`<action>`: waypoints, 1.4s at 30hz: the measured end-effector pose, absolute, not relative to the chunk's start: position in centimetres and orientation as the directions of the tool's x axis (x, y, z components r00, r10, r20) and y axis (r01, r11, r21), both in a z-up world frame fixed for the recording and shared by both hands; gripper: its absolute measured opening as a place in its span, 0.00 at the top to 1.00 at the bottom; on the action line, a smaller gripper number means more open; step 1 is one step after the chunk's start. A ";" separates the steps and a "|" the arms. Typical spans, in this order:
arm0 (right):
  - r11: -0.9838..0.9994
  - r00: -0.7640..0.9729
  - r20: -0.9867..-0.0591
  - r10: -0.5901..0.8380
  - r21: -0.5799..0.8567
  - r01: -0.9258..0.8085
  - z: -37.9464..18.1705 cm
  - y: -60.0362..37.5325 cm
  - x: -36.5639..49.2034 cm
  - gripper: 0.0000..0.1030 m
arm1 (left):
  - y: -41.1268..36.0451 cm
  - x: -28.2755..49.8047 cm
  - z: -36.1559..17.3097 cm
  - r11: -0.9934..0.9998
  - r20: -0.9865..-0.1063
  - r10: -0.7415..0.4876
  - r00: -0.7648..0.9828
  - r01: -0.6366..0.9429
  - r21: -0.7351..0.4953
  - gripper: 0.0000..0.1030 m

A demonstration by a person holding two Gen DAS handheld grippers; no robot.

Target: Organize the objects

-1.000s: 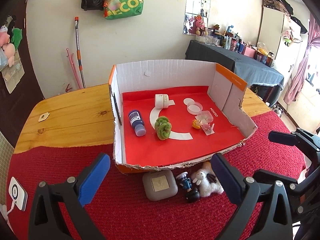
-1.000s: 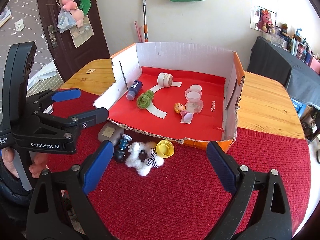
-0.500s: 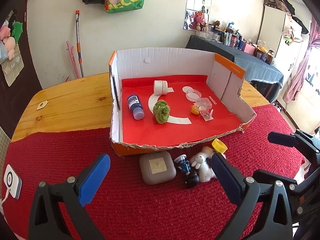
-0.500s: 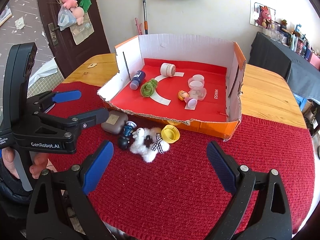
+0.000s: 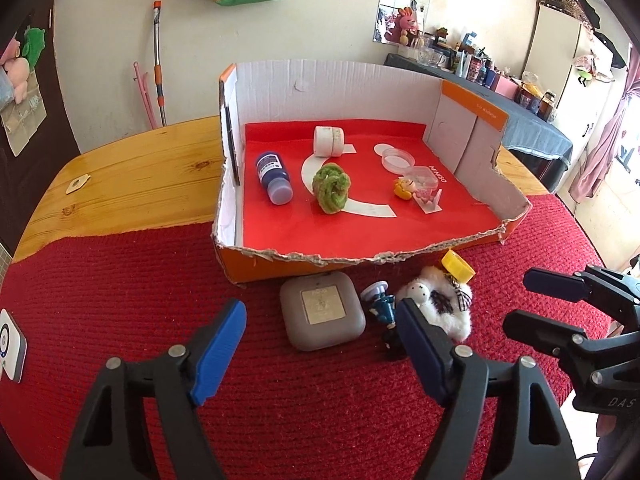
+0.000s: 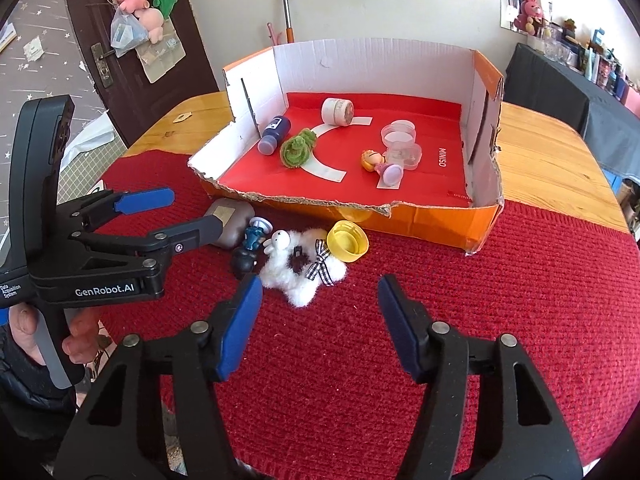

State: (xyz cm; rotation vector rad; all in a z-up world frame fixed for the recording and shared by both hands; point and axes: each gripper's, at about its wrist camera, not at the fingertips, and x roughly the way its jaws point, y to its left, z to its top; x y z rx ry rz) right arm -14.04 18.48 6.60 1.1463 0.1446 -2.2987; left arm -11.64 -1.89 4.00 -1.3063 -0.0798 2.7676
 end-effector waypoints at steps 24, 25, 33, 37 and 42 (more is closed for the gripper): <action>-0.849 -0.432 -0.779 -0.455 0.232 0.475 3.7 18.3 -19.3 0.62 | -2.2 -14.2 0.9 -0.995 -0.814 0.100 -0.572 -0.045 -0.091 0.30; -0.849 -0.429 -0.779 -0.457 0.237 0.473 3.6 18.3 -19.5 0.62 | -2.1 -14.3 0.9 -0.995 -0.814 0.097 -0.573 -0.046 -0.087 0.30; -0.847 -0.418 -0.782 -0.461 0.248 0.470 2.9 18.1 -20.5 0.66 | -1.7 -14.3 0.7 -0.998 -0.808 0.070 -0.585 -0.046 -0.054 0.30; -0.846 -0.415 -0.785 -0.460 0.246 0.473 2.6 17.9 -20.7 0.69 | -1.7 -14.3 0.7 -0.998 -0.805 0.065 -0.590 -0.043 -0.049 0.34; -0.847 -0.418 -0.784 -0.459 0.243 0.473 2.7 18.0 -20.4 0.72 | -1.4 -14.0 1.0 -0.996 -0.801 0.085 -0.593 -0.053 -0.066 0.45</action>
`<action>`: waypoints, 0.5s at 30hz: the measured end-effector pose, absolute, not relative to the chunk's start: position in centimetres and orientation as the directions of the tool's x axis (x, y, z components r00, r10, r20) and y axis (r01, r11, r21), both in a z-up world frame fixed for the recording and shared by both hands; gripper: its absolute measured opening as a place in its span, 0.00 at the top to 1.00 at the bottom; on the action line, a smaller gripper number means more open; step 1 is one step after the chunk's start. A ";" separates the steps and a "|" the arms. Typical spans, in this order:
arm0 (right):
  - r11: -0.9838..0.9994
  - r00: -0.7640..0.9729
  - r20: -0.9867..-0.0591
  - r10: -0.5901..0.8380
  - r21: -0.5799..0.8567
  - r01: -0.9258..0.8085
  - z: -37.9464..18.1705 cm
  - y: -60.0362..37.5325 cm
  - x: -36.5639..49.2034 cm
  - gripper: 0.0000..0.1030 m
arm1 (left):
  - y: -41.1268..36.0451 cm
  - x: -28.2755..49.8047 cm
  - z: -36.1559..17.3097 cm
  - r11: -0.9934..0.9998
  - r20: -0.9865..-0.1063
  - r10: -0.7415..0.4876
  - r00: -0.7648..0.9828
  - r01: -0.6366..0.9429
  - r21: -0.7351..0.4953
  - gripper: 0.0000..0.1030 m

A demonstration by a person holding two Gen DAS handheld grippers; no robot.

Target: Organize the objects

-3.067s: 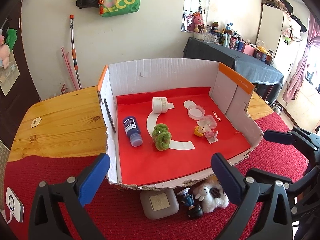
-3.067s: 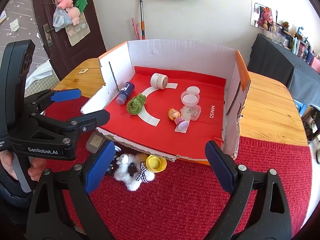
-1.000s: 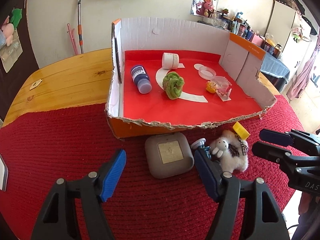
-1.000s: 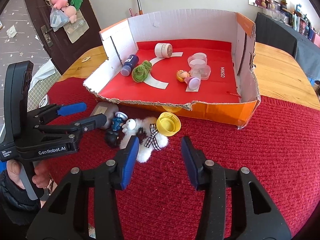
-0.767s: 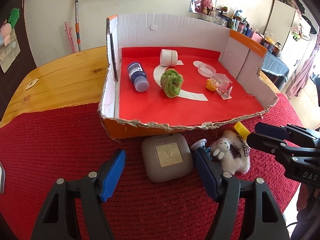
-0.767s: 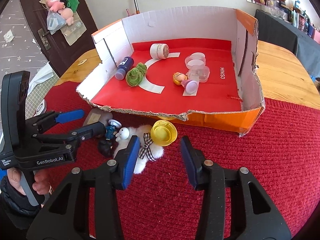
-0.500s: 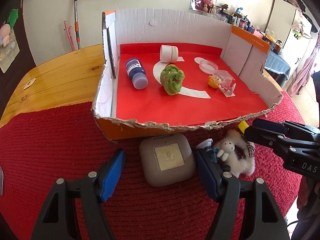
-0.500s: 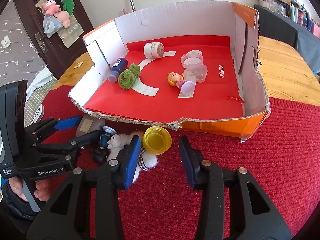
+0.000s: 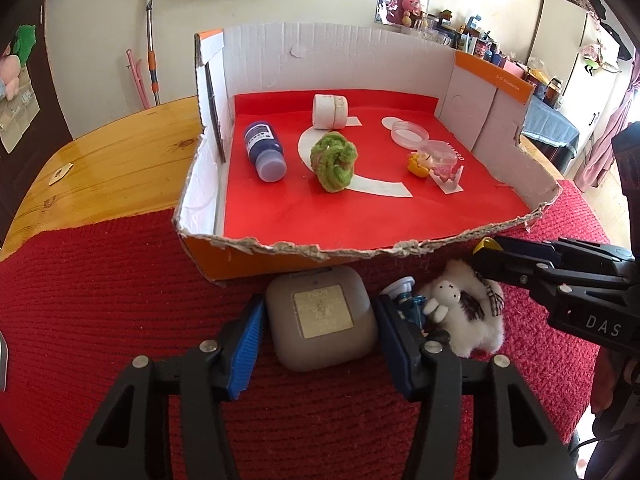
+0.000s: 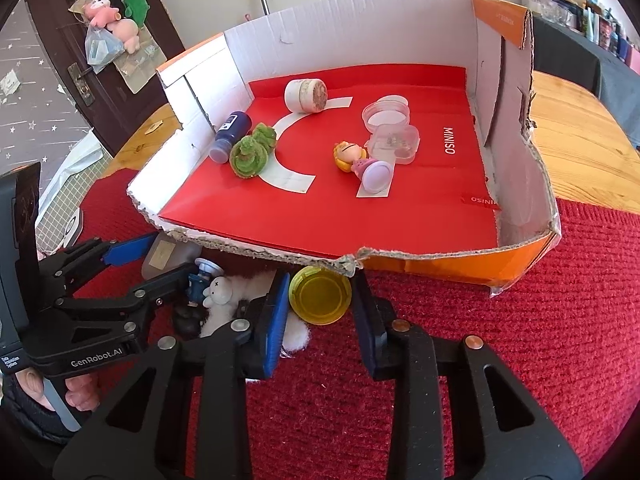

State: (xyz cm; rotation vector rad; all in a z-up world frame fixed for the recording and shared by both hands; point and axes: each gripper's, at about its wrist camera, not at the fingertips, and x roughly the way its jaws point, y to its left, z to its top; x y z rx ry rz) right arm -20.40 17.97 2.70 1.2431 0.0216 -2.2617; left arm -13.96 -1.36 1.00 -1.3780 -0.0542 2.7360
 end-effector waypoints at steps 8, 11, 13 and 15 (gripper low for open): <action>-0.844 -0.432 -0.774 -0.463 0.235 0.483 3.7 18.4 -18.9 0.72 | -1.3 -12.9 2.1 -0.995 -0.782 0.096 -0.616 -0.056 -0.079 0.45; -0.841 -0.439 -0.769 -0.466 0.230 0.490 4.2 18.5 -18.1 0.72 | -1.1 -12.3 2.8 -0.995 -0.772 0.103 -0.628 -0.061 -0.083 0.45; -0.837 -0.443 -0.764 -0.469 0.224 0.499 4.6 18.4 -17.5 0.72 | -1.0 -11.9 3.1 -0.994 -0.767 0.107 -0.632 -0.066 -0.085 0.45; -0.833 -0.447 -0.760 -0.472 0.219 0.508 5.0 18.3 -16.9 0.72 | -0.7 -11.5 3.5 -0.994 -0.762 0.110 -0.638 -0.071 -0.083 0.45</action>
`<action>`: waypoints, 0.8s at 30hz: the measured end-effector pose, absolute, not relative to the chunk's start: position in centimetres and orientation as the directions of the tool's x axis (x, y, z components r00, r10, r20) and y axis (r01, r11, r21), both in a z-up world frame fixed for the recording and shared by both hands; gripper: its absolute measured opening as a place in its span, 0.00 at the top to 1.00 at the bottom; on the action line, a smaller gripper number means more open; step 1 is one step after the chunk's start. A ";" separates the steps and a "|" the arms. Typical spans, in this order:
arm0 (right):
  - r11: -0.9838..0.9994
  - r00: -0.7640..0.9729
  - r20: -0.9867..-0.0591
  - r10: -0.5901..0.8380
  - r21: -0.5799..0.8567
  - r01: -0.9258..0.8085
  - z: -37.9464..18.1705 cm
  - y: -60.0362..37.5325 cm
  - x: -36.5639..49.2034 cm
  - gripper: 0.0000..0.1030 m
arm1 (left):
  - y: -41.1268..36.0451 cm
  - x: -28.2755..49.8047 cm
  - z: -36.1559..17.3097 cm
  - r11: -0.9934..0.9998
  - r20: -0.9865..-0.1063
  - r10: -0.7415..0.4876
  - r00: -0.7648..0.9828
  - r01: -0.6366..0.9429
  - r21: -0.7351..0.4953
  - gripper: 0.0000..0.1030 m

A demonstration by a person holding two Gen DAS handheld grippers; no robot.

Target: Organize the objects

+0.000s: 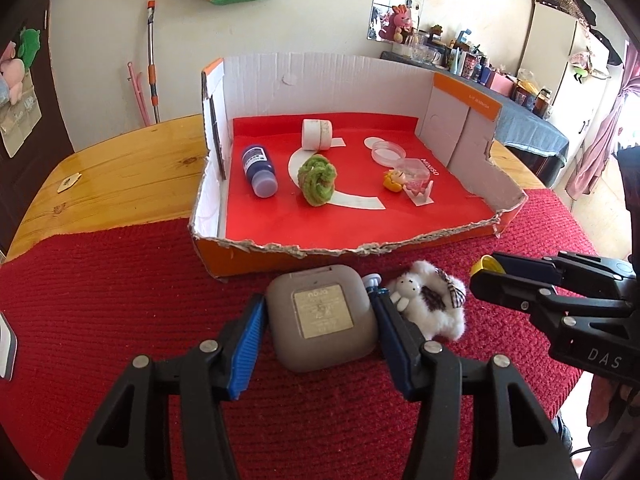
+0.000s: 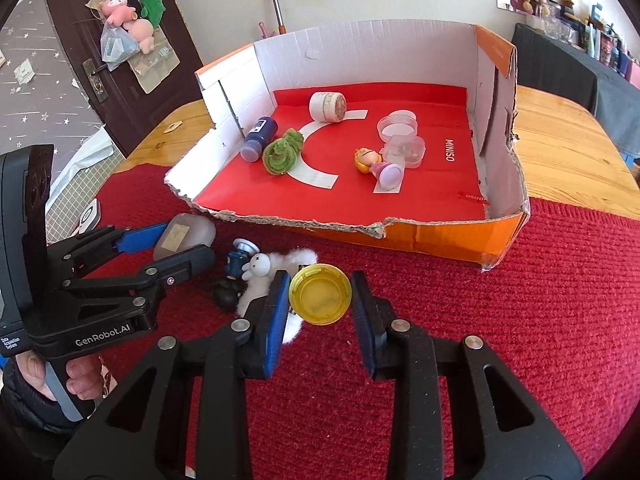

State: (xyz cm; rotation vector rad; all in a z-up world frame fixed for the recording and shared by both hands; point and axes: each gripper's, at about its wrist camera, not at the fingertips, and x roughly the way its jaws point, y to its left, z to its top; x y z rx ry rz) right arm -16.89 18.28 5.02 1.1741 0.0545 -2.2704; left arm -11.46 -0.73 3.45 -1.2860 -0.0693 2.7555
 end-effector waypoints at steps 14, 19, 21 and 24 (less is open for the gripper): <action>-0.820 -0.467 -0.739 -0.485 0.199 0.537 6.9 18.2 -14.6 0.72 | 0.1 -10.5 4.8 -0.992 -0.741 0.126 -0.659 -0.098 -0.081 0.45; -0.818 -0.466 -0.738 -0.488 0.200 0.540 7.2 18.2 -14.6 0.72 | 0.1 -10.9 5.1 -0.991 -0.739 0.130 -0.661 -0.105 -0.081 0.45; -0.816 -0.467 -0.736 -0.490 0.200 0.542 7.4 18.2 -14.8 0.72 | 0.1 -11.1 5.4 -0.991 -0.735 0.132 -0.665 -0.106 -0.082 0.45; -0.815 -0.470 -0.733 -0.492 0.197 0.546 7.8 18.1 -15.1 0.72 | 0.0 -11.6 5.6 -0.991 -0.732 0.134 -0.668 -0.106 -0.084 0.45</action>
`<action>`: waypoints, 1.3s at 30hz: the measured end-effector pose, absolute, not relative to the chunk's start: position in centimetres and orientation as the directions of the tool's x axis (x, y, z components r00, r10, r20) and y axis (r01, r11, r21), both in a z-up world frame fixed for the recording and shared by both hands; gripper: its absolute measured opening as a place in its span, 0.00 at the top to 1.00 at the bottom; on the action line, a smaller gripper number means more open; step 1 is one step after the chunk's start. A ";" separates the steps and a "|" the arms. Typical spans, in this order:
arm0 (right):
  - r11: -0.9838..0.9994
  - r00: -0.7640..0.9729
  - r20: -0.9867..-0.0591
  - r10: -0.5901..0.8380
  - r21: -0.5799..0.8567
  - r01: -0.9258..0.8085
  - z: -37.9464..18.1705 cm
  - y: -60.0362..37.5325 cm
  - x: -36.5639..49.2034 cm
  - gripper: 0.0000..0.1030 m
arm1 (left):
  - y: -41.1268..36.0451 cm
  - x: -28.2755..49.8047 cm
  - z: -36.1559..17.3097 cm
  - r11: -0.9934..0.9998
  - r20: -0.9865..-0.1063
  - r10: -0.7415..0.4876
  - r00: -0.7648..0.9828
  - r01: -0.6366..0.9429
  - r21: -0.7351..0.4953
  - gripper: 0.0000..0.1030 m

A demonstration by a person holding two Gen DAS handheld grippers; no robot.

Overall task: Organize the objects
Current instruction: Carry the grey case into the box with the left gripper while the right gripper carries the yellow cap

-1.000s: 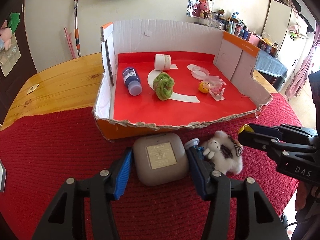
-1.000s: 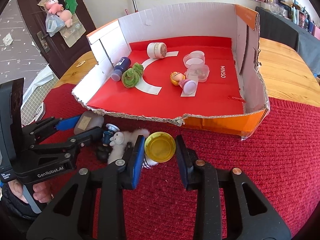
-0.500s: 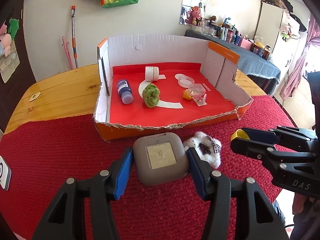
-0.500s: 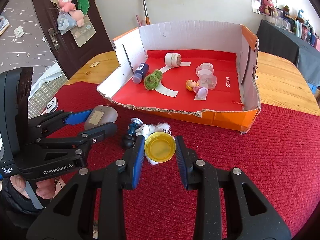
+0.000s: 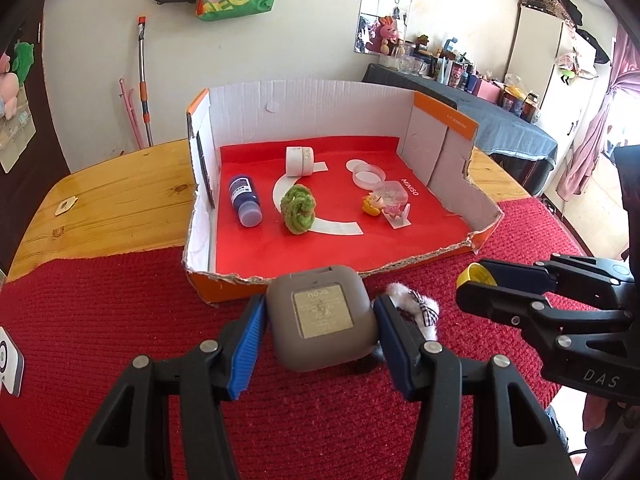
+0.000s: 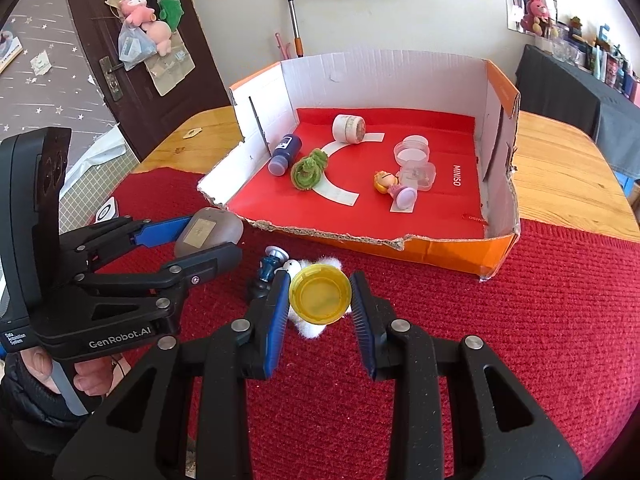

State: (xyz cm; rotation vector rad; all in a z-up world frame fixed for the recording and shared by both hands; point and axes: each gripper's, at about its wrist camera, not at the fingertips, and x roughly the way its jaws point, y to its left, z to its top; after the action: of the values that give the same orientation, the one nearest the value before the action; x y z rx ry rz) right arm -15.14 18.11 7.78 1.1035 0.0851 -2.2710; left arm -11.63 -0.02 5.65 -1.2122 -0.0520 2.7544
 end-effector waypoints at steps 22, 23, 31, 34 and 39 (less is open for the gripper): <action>-0.814 -0.477 -0.732 -0.487 0.182 0.552 9.0 17.2 -20.0 0.72 | -0.5 -17.4 6.5 -0.990 -0.740 0.139 -0.659 -0.120 -0.079 0.45; -0.814 -0.475 -0.733 -0.487 0.183 0.551 8.9 17.2 -20.2 0.72 | -0.6 -17.7 6.4 -0.989 -0.742 0.140 -0.655 -0.120 -0.081 0.45; -0.816 -0.451 -0.752 -0.480 0.195 0.544 8.0 17.0 -22.2 0.72 | -0.5 -19.4 5.4 -0.988 -0.771 0.148 -0.620 -0.130 -0.085 0.45; -0.817 -0.437 -0.762 -0.477 0.201 0.540 7.6 16.9 -22.8 0.72 | -0.3 -20.0 5.0 -0.987 -0.782 0.153 -0.605 -0.139 -0.086 0.45; -0.817 -0.417 -0.777 -0.472 0.209 0.538 6.8 16.8 -23.7 0.72 | -0.2 -20.8 4.3 -0.985 -0.797 0.162 -0.581 -0.147 -0.093 0.45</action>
State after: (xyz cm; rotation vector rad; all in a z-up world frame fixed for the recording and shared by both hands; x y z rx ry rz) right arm -23.70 16.78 6.83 1.1913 0.0962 -2.2317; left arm -20.76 -0.19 4.25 -1.3384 -0.0251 2.6489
